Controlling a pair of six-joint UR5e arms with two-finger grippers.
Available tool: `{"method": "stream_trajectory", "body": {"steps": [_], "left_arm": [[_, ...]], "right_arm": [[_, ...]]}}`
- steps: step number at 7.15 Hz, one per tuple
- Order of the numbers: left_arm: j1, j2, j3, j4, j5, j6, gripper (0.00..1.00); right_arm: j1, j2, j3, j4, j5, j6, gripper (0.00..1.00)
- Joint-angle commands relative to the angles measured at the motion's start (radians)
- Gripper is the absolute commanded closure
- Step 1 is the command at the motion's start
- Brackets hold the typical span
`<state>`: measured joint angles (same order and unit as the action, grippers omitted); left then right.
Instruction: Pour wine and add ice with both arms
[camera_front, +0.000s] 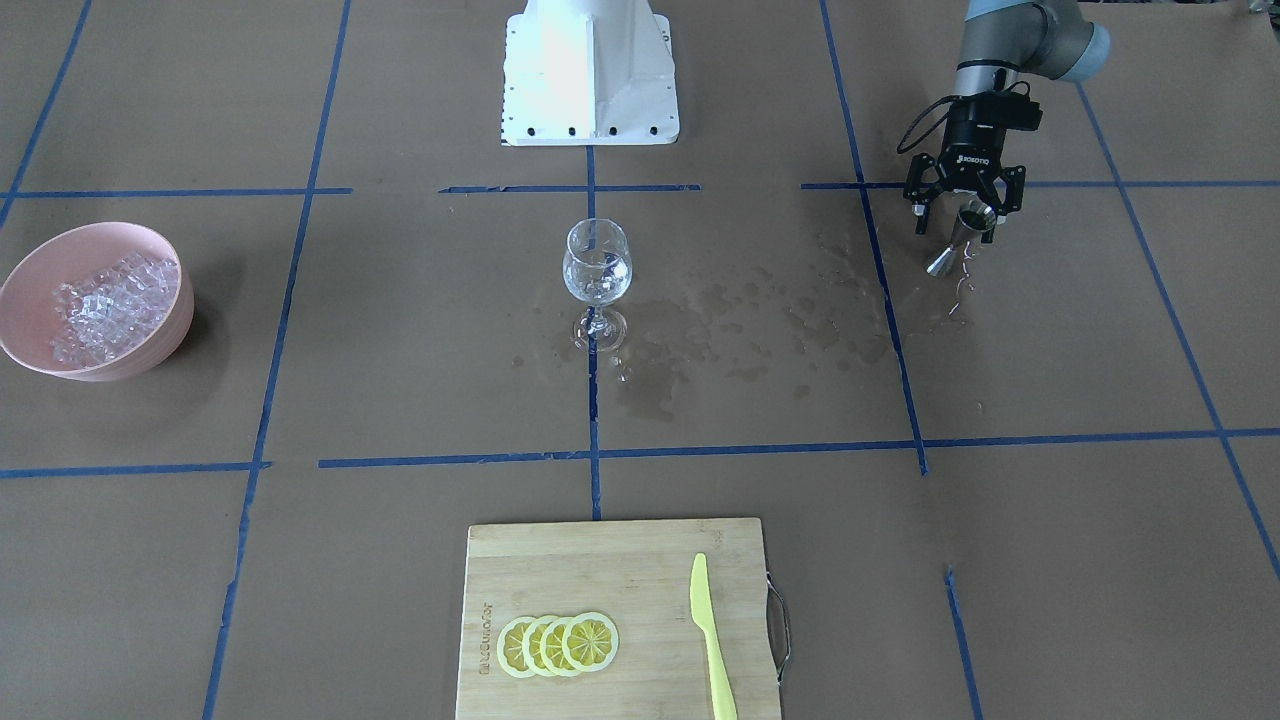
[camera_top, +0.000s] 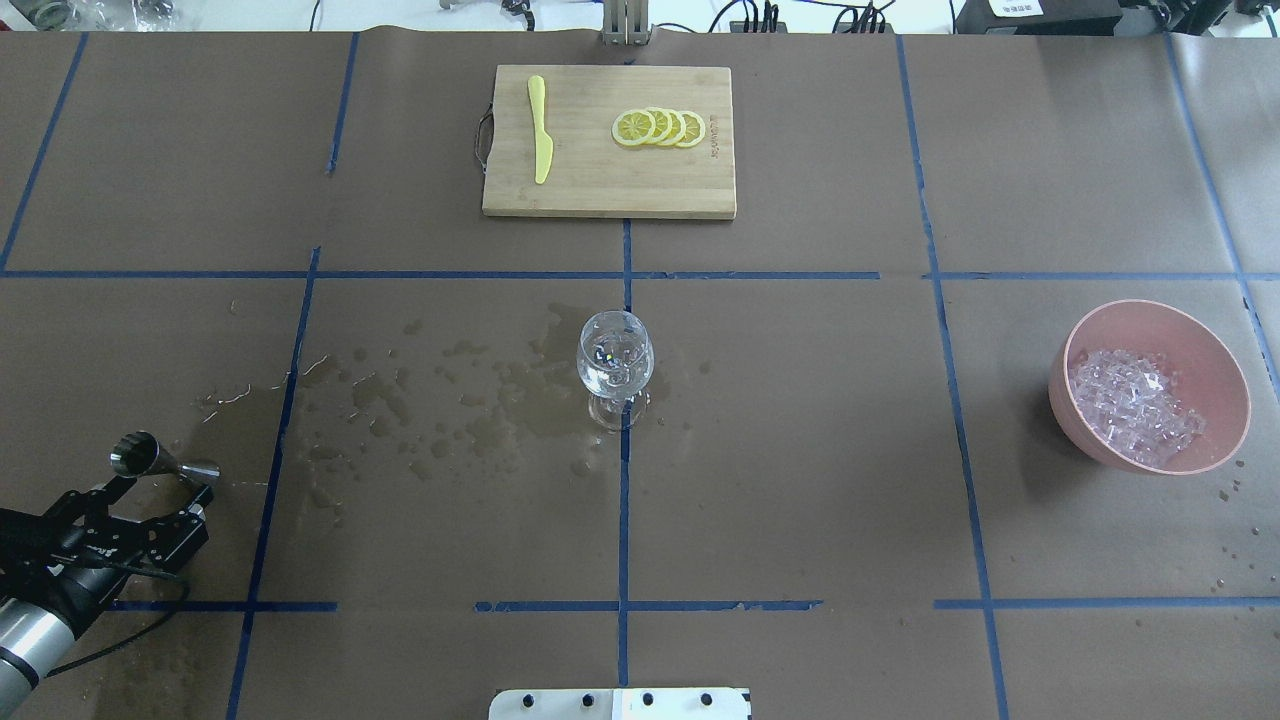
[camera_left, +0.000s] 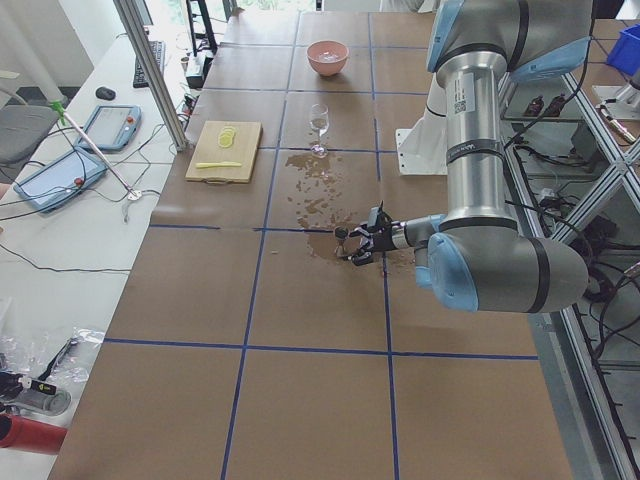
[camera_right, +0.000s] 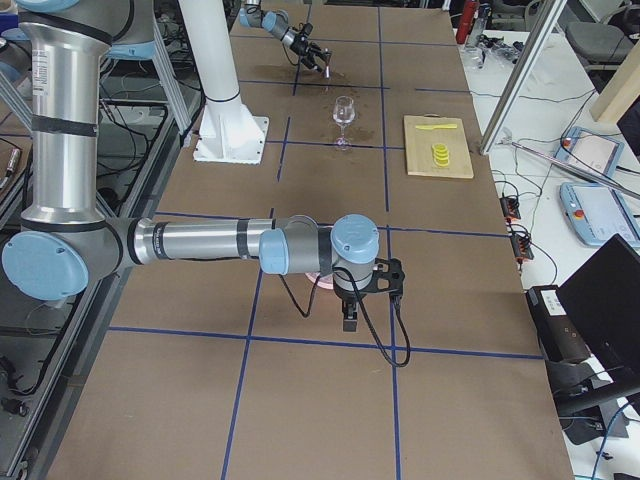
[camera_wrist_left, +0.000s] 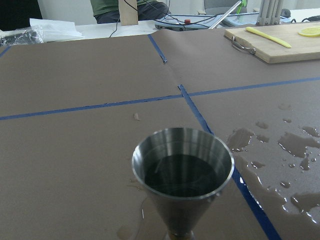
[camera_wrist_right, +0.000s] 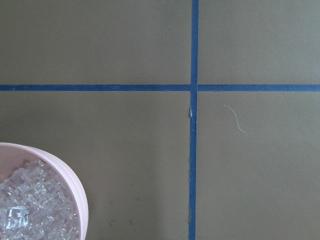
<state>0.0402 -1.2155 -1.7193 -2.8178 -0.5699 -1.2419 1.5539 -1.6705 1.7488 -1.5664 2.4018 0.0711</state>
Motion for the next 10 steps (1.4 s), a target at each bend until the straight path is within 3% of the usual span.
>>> {"method": "stream_trajectory", "body": {"steps": [1, 3, 10], "left_arm": [[0.0, -0.016, 0.035, -0.133, -0.002, 0.095, 0.19], [-0.005, -0.054, 0.108, -0.251, 0.004, 0.188, 0.21], [-0.026, -0.068, 0.122, -0.253, 0.064, 0.228, 0.24]], "right_arm": [[0.0, 0.0, 0.0, 0.0, -0.001, -0.001, 0.0], [0.0, 0.0, 0.001, 0.0, -0.001, -0.001, 0.0], [0.0, 0.0, 0.0, 0.0, -0.001, -0.004, 0.0]]}}
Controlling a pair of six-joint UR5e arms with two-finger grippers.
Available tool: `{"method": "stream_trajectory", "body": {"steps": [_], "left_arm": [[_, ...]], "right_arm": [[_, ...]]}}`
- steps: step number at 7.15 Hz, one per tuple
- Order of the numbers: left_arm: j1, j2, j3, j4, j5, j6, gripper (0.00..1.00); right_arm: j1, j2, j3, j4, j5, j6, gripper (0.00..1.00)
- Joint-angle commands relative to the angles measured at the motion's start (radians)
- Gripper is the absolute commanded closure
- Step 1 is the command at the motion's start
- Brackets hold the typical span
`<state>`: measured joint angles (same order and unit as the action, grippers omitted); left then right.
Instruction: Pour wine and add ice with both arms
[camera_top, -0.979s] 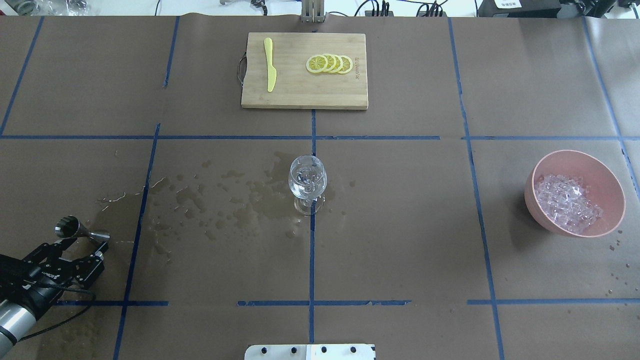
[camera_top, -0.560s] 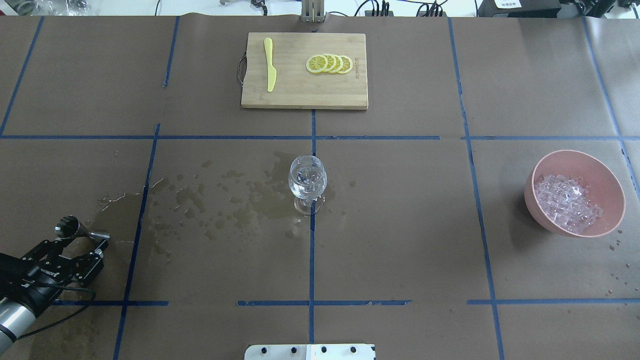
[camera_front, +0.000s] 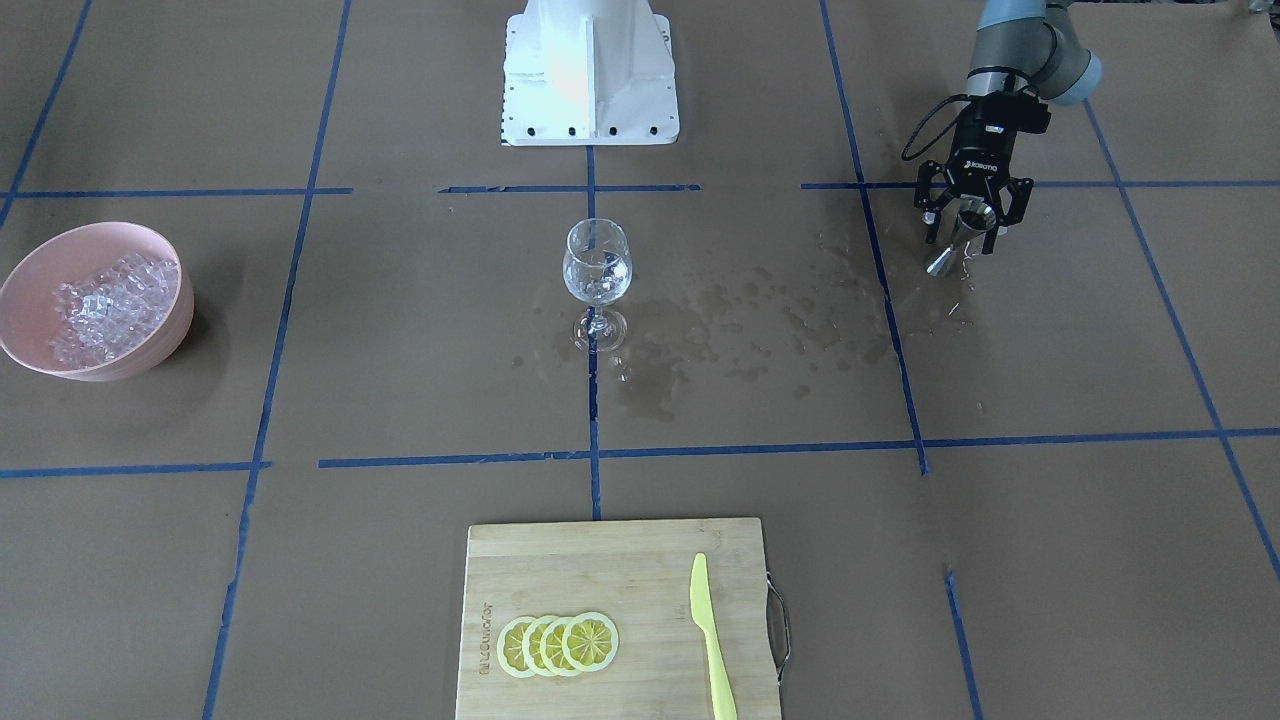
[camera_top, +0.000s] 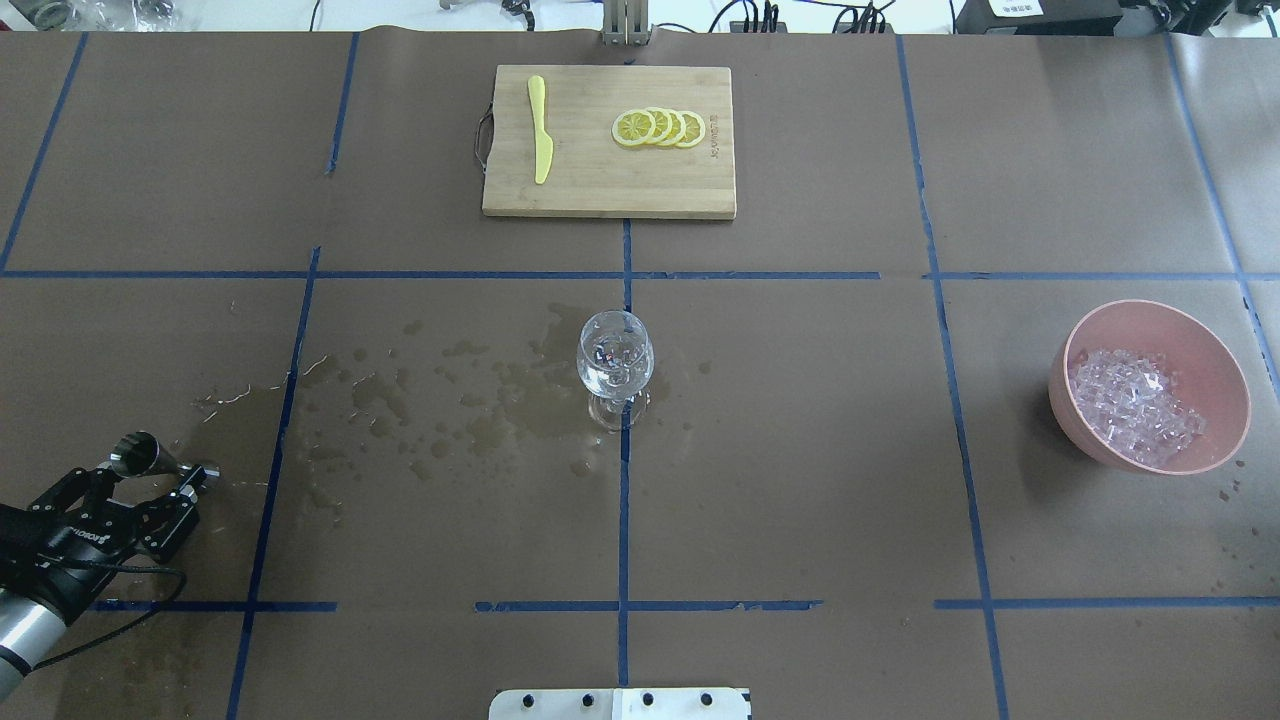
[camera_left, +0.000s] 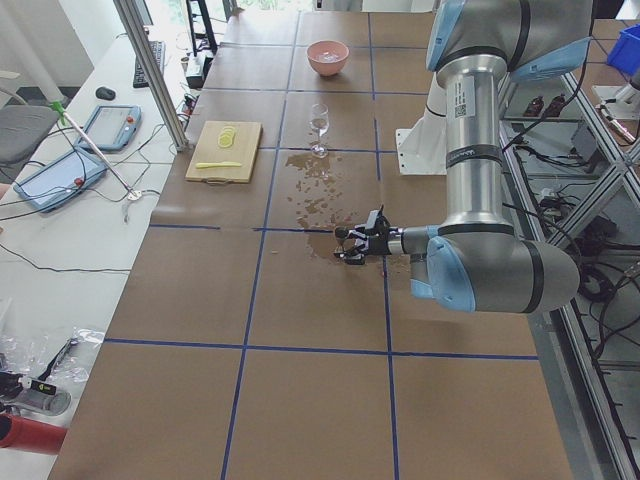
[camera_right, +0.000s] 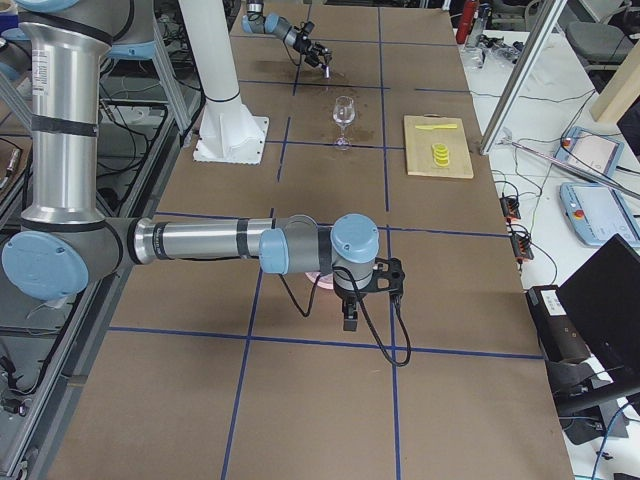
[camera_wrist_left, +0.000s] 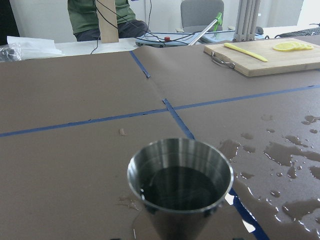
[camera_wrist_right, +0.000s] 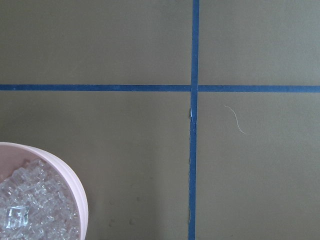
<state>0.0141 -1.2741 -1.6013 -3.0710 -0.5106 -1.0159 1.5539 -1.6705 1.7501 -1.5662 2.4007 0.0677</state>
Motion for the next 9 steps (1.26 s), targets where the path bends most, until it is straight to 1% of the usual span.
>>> {"method": "stream_trajectory", "body": {"steps": [1, 2, 3, 5, 6, 8, 9], "left_arm": [[0.0, -0.013, 0.006, 0.0, 0.004, 0.014, 0.33], [0.0, -0.013, 0.006, 0.0, 0.003, 0.02, 0.4], [0.0, -0.014, 0.004, -0.002, 0.001, 0.037, 0.51], [-0.002, -0.013, 0.006, -0.049, -0.002, 0.046, 0.85], [-0.002, -0.011, 0.004, -0.052, -0.003, 0.048, 1.0], [-0.005, -0.011, -0.038, -0.054, -0.002, 0.051, 1.0], [-0.009, -0.011, -0.084, -0.054, -0.002, 0.11, 1.0]], "right_arm": [[0.0, 0.0, -0.001, 0.0, 0.0, 0.0, 0.0], [0.0, 0.0, -0.001, 0.0, 0.0, 0.0, 0.0], [0.0, 0.0, -0.001, 0.0, 0.0, 0.0, 0.0], [0.0, 0.0, -0.001, 0.0, 0.0, 0.0, 0.0], [0.0, 0.001, -0.001, 0.0, 0.0, 0.0, 0.0], [0.0, 0.0, -0.001, 0.0, 0.0, 0.0, 0.0], [0.0, 0.0, 0.0, 0.0, 0.0, 0.001, 0.0]]}}
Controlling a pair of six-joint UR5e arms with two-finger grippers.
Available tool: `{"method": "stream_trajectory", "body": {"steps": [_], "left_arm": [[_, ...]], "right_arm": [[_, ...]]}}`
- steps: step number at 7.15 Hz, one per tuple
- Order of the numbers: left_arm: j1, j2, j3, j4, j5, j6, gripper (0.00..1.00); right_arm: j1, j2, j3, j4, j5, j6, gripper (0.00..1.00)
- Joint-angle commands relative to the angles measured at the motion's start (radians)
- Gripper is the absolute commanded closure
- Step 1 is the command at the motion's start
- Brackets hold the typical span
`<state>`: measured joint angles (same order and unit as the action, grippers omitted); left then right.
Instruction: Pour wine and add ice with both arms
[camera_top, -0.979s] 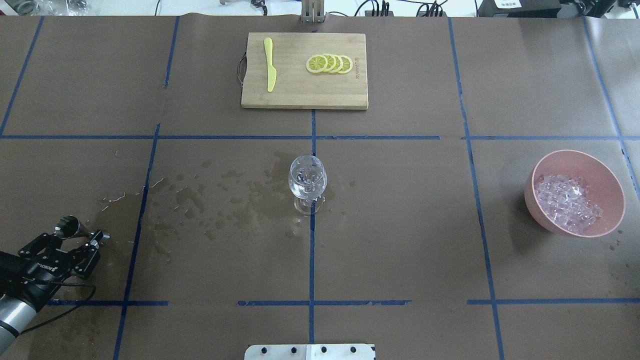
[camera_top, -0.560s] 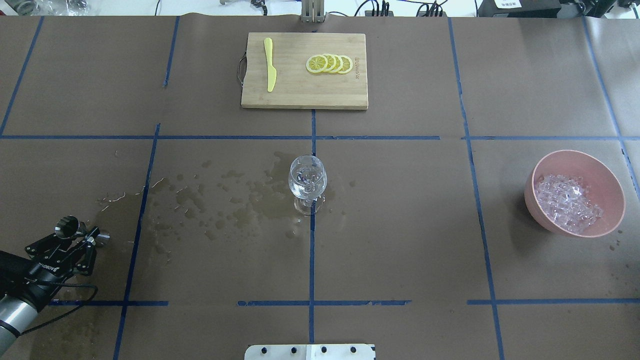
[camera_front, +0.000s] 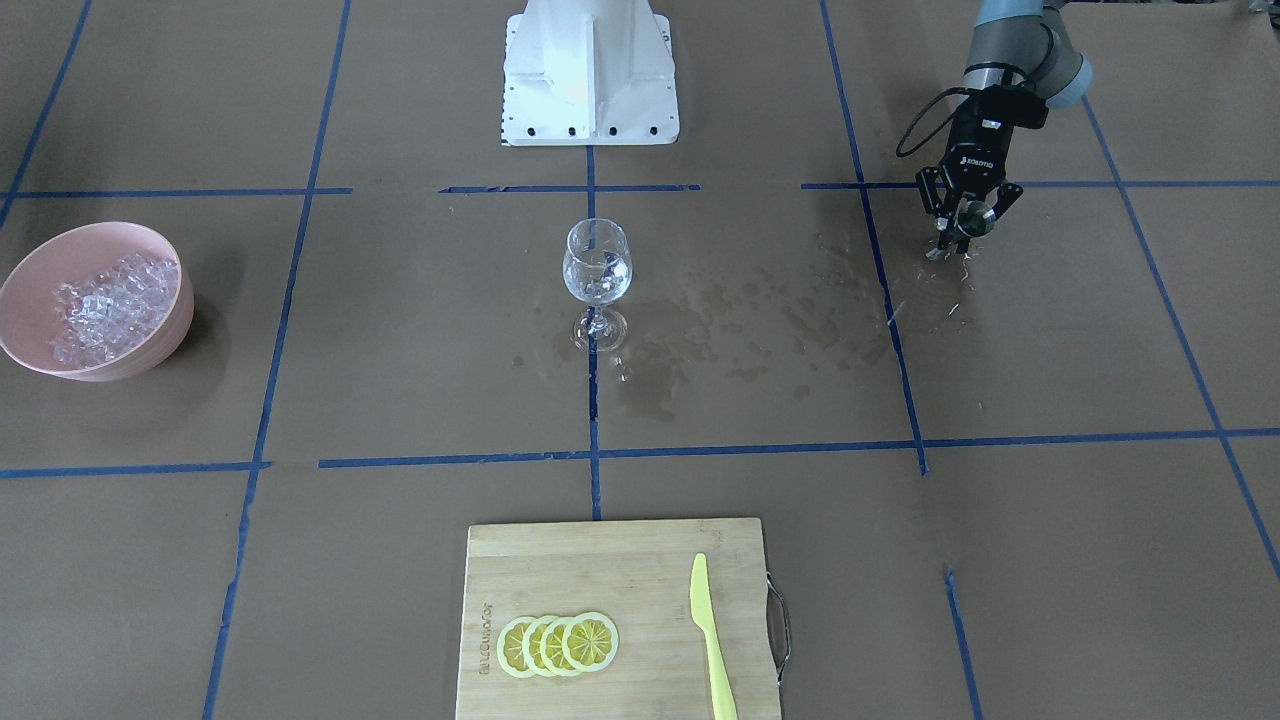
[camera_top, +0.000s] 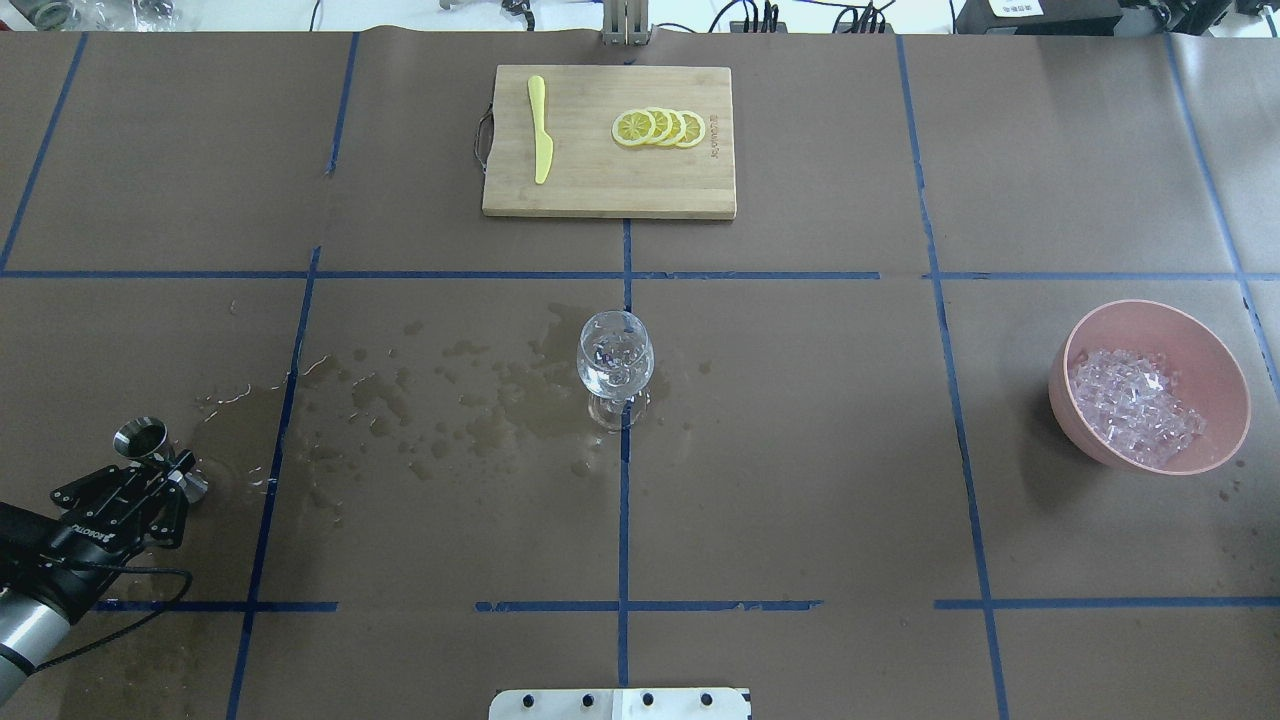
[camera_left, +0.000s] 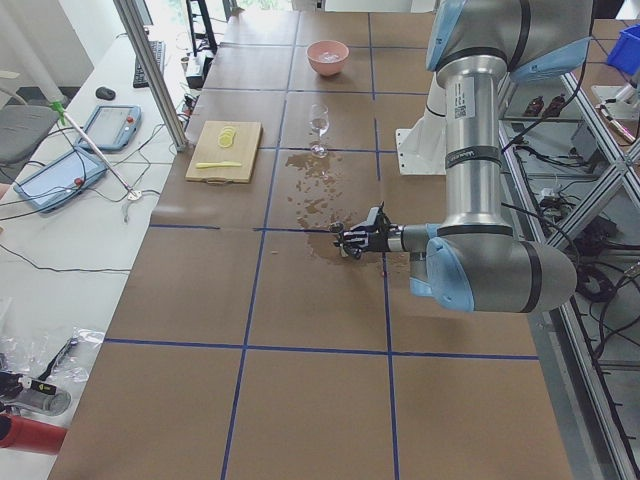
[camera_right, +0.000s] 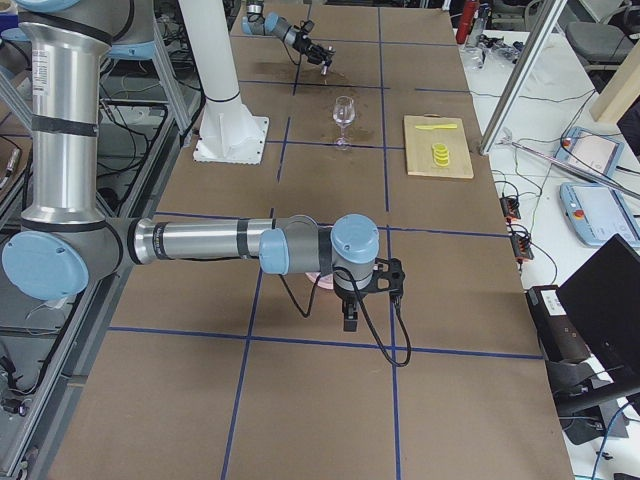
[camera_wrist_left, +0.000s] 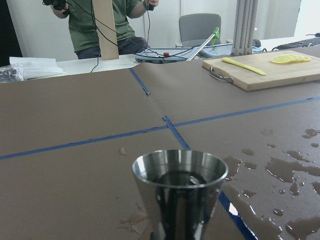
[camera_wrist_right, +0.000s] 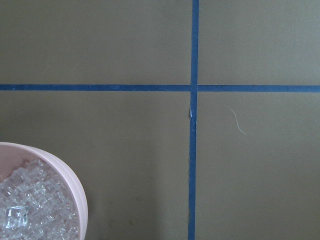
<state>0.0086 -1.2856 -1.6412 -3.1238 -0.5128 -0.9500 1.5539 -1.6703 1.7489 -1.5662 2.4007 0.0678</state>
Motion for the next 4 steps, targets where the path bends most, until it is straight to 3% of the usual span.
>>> {"method": "stream_trajectory", "body": {"steps": [1, 2, 4], "left_arm": [[-0.01, -0.003, -0.084, -0.007, 0.0, 0.086, 1.0], [-0.009, -0.033, -0.118, -0.01, -0.001, 0.14, 1.0], [-0.05, -0.209, -0.121, -0.01, -0.001, 0.288, 1.0]], "right_arm": [[0.0, 0.0, 0.001, 0.0, 0.0, 0.001, 0.0], [0.0, 0.0, 0.003, 0.0, 0.0, 0.001, 0.0], [0.0, 0.0, 0.001, 0.0, 0.002, 0.001, 0.0]]}}
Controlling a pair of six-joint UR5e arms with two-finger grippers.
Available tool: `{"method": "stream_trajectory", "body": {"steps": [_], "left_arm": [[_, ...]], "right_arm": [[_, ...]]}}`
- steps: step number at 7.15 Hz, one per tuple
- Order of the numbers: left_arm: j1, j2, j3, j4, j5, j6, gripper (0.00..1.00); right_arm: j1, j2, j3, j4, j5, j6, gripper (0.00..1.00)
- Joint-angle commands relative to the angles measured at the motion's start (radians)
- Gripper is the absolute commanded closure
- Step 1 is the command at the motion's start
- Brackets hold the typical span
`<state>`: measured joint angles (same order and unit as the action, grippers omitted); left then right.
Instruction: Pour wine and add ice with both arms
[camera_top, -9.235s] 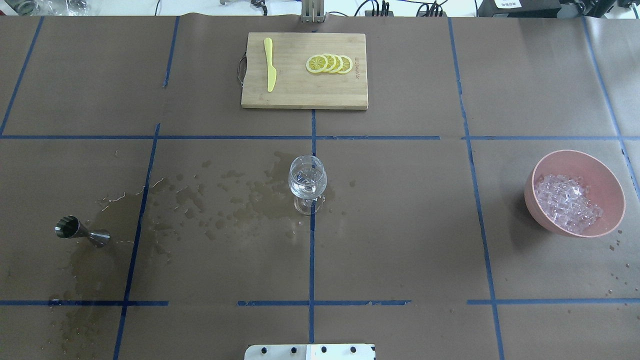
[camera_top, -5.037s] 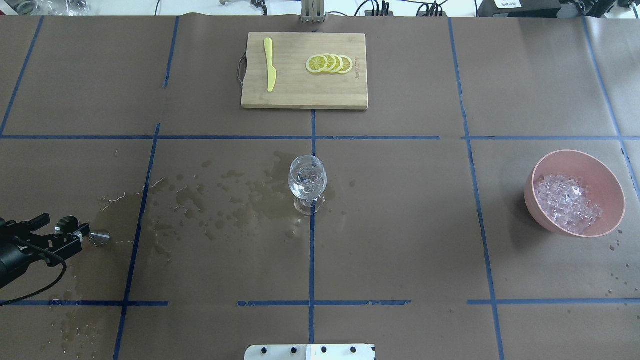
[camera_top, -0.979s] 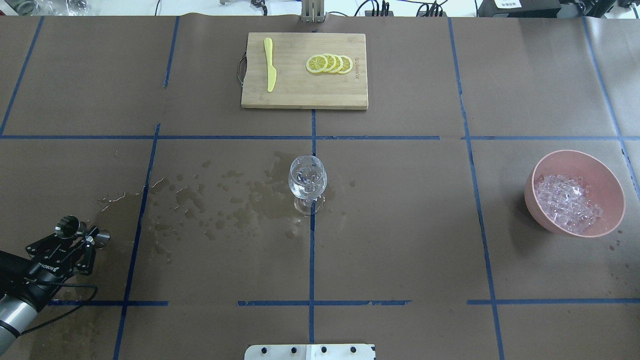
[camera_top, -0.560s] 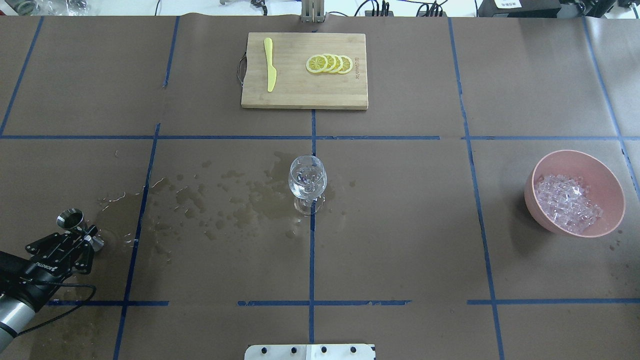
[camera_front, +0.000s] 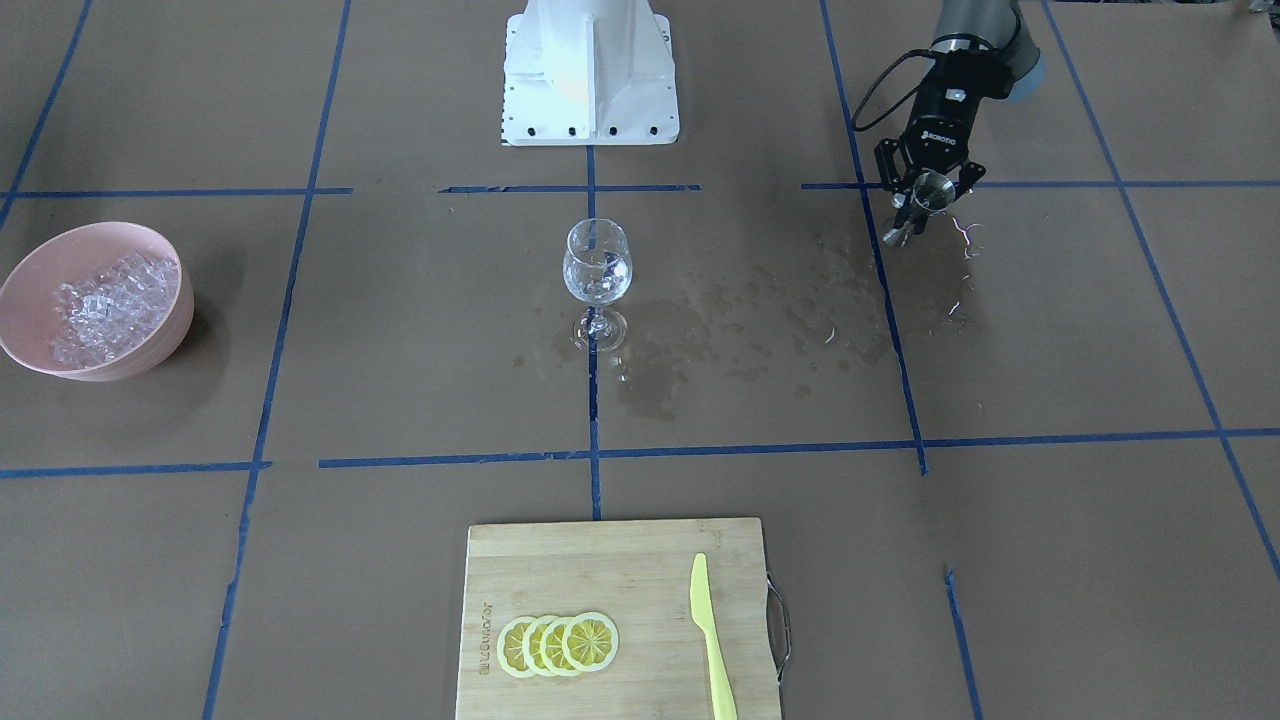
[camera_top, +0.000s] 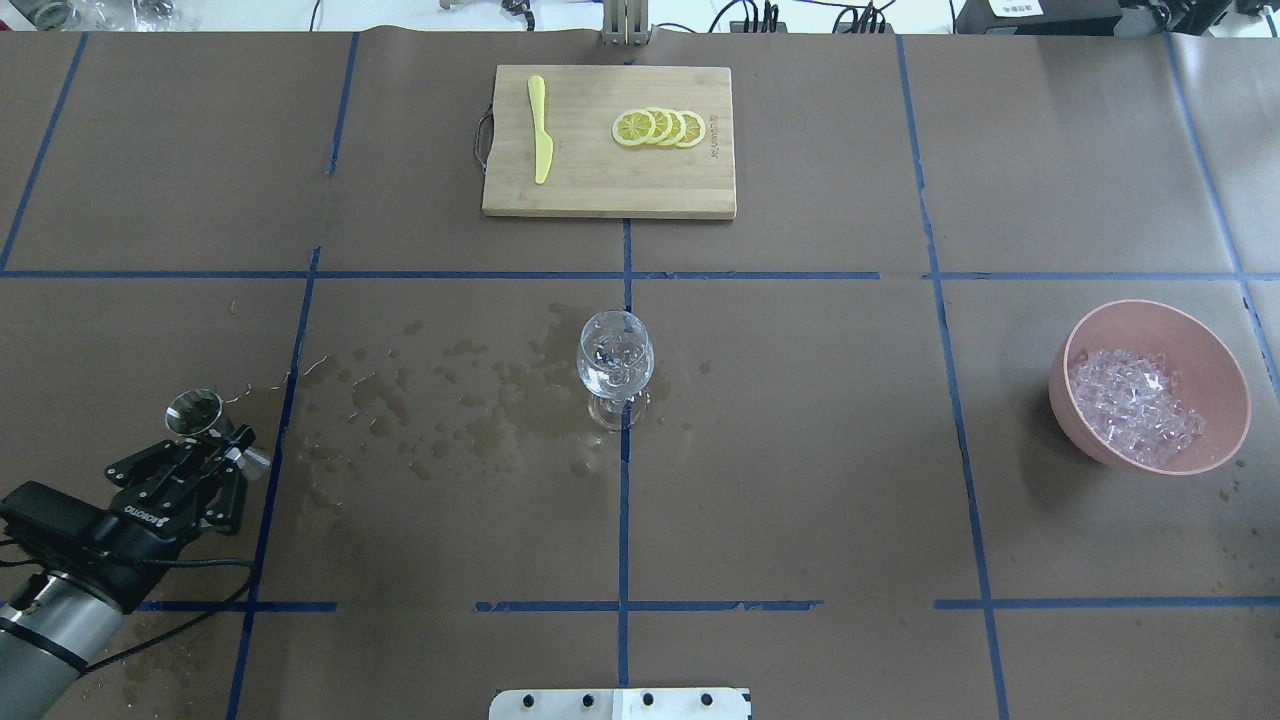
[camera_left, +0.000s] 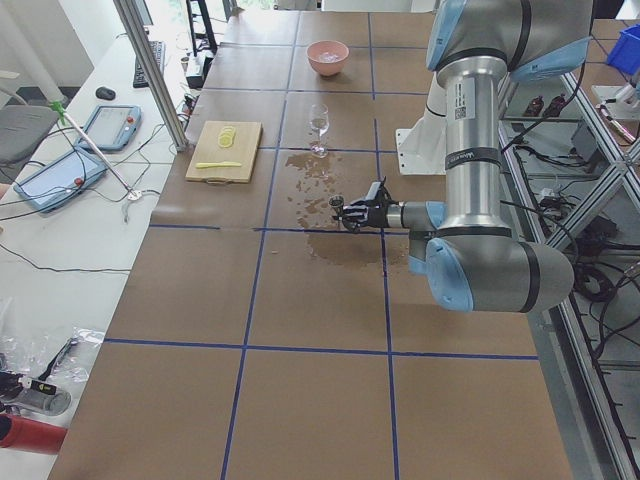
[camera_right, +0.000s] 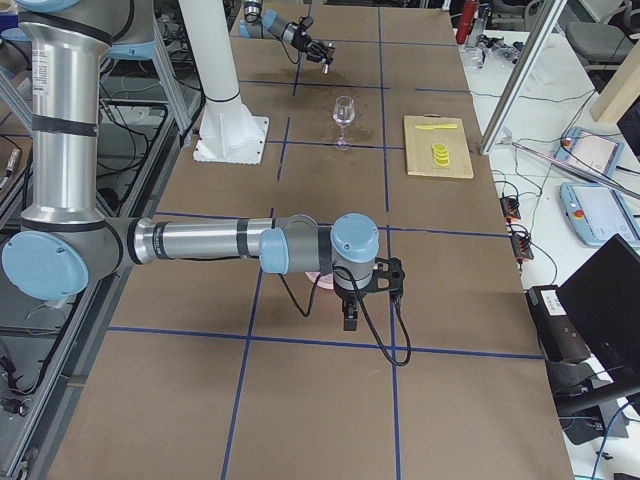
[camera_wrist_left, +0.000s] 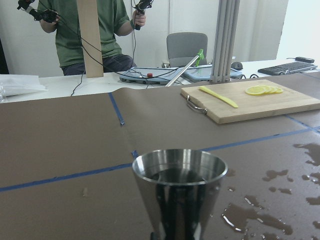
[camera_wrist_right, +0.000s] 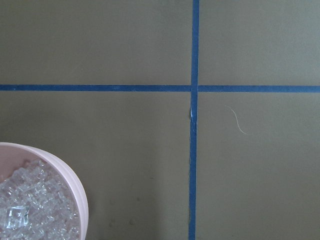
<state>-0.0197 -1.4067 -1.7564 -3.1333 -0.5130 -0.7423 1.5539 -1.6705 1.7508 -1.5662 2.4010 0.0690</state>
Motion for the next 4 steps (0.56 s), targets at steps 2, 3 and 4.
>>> {"method": "stream_trajectory", "body": {"steps": [2, 3, 4], "left_arm": [[-0.042, -0.185, -0.008, 0.016, -0.001, 0.142, 1.0], [-0.049, -0.239, -0.008, 0.054, -0.002, 0.218, 1.0], [-0.051, -0.299, -0.008, 0.08, -0.001, 0.329, 1.0]], "right_arm": [[0.0, 0.0, -0.002, 0.0, 0.0, 0.0, 0.0], [0.0, 0.0, -0.002, 0.0, 0.0, 0.0, 0.0], [0.0, 0.0, -0.002, 0.0, 0.0, 0.0, 0.0]]}}
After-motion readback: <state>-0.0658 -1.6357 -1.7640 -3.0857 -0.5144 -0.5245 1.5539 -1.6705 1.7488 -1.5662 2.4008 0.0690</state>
